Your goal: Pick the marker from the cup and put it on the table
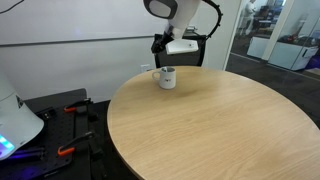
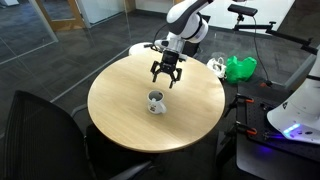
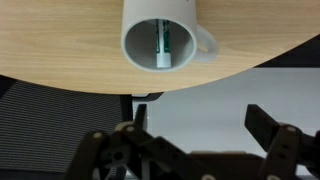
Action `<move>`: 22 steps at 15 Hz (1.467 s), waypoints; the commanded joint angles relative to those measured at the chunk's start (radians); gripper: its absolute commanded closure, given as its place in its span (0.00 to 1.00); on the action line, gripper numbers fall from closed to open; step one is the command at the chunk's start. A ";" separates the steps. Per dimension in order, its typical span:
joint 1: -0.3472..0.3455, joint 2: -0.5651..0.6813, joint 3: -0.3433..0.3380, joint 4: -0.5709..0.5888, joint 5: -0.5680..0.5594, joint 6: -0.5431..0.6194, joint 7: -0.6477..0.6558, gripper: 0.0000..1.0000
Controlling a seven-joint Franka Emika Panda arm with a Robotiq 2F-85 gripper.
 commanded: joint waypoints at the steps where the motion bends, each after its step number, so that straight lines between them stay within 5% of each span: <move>1: -0.007 0.020 0.026 0.025 -0.056 0.048 -0.004 0.00; 3: -0.013 0.028 0.034 0.035 -0.082 0.050 -0.001 0.00; 10: -0.014 0.069 0.050 0.083 -0.164 0.046 0.043 0.37; 22: -0.023 0.156 0.080 0.179 -0.287 0.040 0.162 0.42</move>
